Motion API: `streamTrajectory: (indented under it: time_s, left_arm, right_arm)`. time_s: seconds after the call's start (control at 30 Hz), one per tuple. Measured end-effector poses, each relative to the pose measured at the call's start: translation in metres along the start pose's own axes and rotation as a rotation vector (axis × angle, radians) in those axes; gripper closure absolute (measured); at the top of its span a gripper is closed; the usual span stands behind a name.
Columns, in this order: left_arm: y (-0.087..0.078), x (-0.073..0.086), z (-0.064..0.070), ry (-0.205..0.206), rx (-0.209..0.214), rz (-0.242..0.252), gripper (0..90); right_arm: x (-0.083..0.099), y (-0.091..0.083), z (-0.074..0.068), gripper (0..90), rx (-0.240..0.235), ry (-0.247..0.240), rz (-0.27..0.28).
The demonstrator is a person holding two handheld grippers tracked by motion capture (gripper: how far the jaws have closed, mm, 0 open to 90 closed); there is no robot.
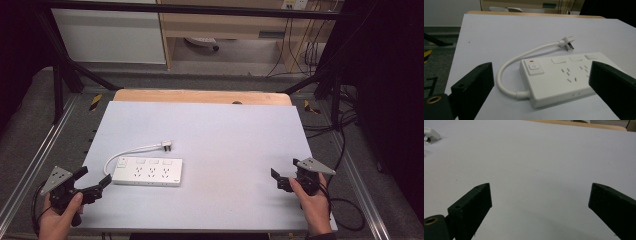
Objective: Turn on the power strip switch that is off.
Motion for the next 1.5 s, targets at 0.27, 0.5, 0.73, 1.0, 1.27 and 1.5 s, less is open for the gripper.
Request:
streamTrajectory:
  time_s: [0.27,0.5,0.73,1.0,1.27,1.5]
  left_arm:
    - [0.001,0.0,0.0,0.002,0.006,-0.001,6.0]
    - [0.0,-0.001,0.001,0.002,0.018,0.011,5.7]
    - [0.0,-0.002,0.002,-0.008,0.024,0.023,5.5]
    - [-0.001,-0.005,0.004,-0.013,0.041,0.032,5.4]
    - [0.001,-0.009,0.011,-0.007,0.078,0.015,5.4]
    - [0.006,-0.012,0.015,0.01,0.102,-0.023,5.5]
  right_arm:
    - [0.0,0.001,-0.002,5.1,-0.002,-0.015,-0.007]
    - [0.001,0.002,-0.003,4.8,-0.003,-0.018,-0.01]
    - [0.001,0.002,-0.004,4.5,-0.004,-0.018,-0.014]
    - [0.001,0.002,-0.003,3.7,-0.004,-0.017,-0.019]
    - [0.001,0.005,-0.002,3.3,-0.004,0.004,-0.025]
    - [0.001,0.004,-0.002,3.3,-0.012,0.012,-0.028]
Point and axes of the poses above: each handheld gripper's, and its own axes: y roughly forward along the jaws, x roughly out of its underside, z roughly to its right, the point moved 5 cm from there along y, roughly forward along the jaws, and after that the axes turned 10 degrees about y, right-handed, at the moved point
